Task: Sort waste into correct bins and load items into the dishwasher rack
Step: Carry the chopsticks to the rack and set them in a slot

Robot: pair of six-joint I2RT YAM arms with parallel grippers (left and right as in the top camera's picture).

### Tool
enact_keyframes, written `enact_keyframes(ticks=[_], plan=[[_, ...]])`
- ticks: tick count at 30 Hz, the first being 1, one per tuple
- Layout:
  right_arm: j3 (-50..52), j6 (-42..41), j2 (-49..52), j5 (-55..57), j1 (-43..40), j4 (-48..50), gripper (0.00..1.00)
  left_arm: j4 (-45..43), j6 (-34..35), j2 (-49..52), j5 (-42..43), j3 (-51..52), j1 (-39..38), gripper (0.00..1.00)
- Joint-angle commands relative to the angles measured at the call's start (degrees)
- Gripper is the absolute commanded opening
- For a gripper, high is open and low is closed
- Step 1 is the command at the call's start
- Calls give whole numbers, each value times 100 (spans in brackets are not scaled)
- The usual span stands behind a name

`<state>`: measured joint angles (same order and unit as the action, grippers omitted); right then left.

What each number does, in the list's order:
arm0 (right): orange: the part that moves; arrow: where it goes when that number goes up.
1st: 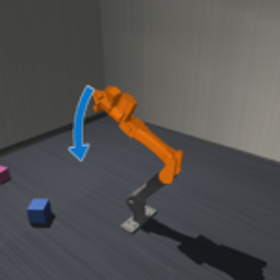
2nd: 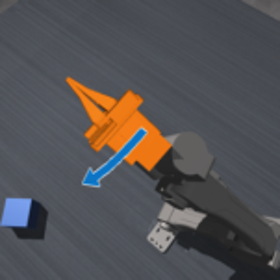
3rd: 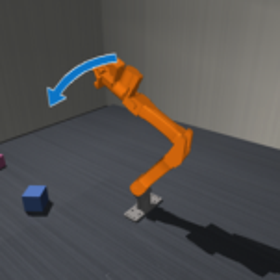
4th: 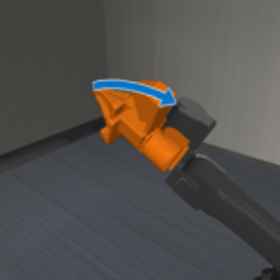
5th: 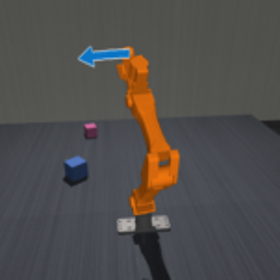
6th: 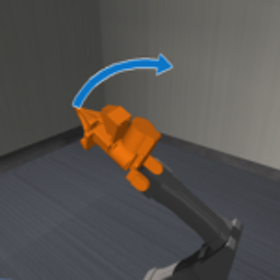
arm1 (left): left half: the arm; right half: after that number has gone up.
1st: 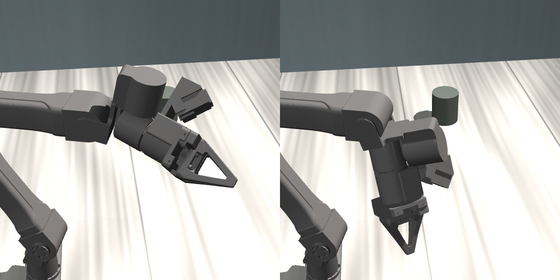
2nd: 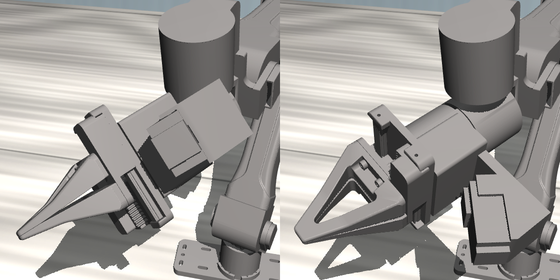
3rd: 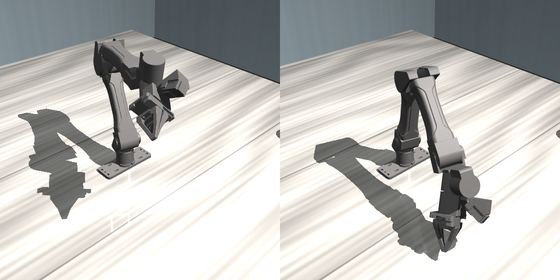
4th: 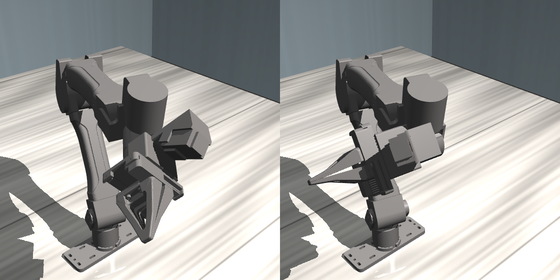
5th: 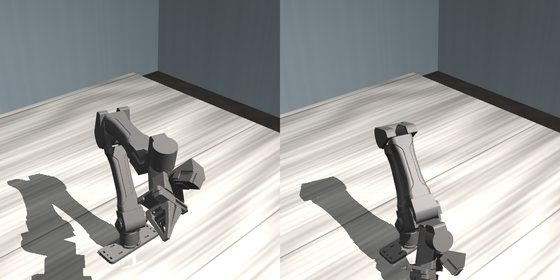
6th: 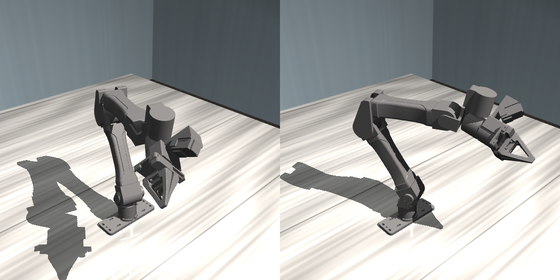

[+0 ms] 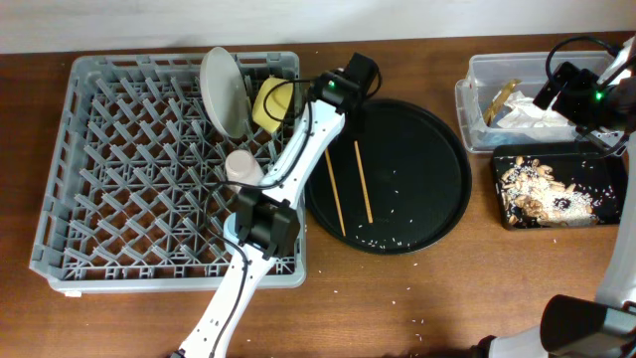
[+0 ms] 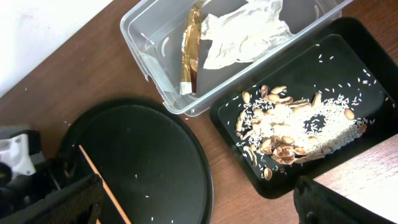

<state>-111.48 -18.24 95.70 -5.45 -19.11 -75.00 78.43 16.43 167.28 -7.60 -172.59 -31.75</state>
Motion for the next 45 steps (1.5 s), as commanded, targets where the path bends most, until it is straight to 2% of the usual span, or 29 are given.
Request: enact_keyframes(ticks=[1, 3, 4, 7, 9, 14, 15, 16, 17, 21, 22, 25, 26, 28, 29, 32, 34, 37, 41, 44, 45], plan=[[-33, -48, 24, 9, -42, -7, 98, 1110, 374, -389, 291, -732, -85, 42], [-33, -46, 24, 9, -42, -7, 99, 1829, 529, -553, 804, -726, -295, 41], [-33, -46, 24, 9, -42, -7, 98, 1829, 616, -551, 1425, -542, -520, 39], [-33, -48, 24, 9, -42, -7, 99, 1799, 1058, -551, 1095, -170, -802, 39], [-33, -46, 24, 9, -42, -7, 98, 1749, 1919, -551, 667, 297, -789, 39], [-33, -48, 24, 9, -42, -7, 98, 1010, 2026, -551, 671, 1001, -800, 39], [-33, -48, 24, 9, -42, -7, 99, 920, 2026, -551, 671, 1088, -804, 33], [-33, -48, 24, 9, -42, -7, 98, 872, 2026, -551, 669, 1137, -824, 5], [-33, -46, 24, 9, -42, -7, 99, 876, 2022, -551, 579, 1137, -822, 1], [-33, -46, 24, 9, -42, -7, 99, 975, 2004, -570, 518, 1134, -822, 1], [-33, -46, 24, 9, -42, -7, 98, 973, 1794, -678, 518, 1110, -789, 1], [-33, -46, 24, 9, -42, -7, 98, 1034, 1167, -1635, 426, 750, -586, 1], [-33, -48, 24, 9, -42, -7, 98, 1088, 1045, -2146, 109, 743, -529, 1], [-33, -46, 24, 9, -42, -7, 98, 1766, 1045, -2896, -638, 743, -326, 1], [-33, -46, 24, 9, -42, -7, 98, 1829, 710, -3038, -525, 743, -195, 1], [-33, -48, 24, 9, -42, -7, 98, 1823, 621, -3121, -533, 848, 463, 1], [-33, -46, 24, 9, -42, -7, 98, 1829, 225, -3121, -232, 1405, 780, 1], [-33, -46, 24, 9, -42, -7, 99, 1832, 186, -3246, 826, 2232, 765, 1], [-33, -46, 24, 9, -42, -7, 99, 1810, 391, -3915, 479, 4087, 721, 1], [-33, -46, 24, 9, -42, -7, 98, 1467, 452, -3912, 479, 4592, 457, 1], [-33, -46, 24, 9, -42, -7, 98, 1416, 450, -3912, 479, 4592, 407, 11]])
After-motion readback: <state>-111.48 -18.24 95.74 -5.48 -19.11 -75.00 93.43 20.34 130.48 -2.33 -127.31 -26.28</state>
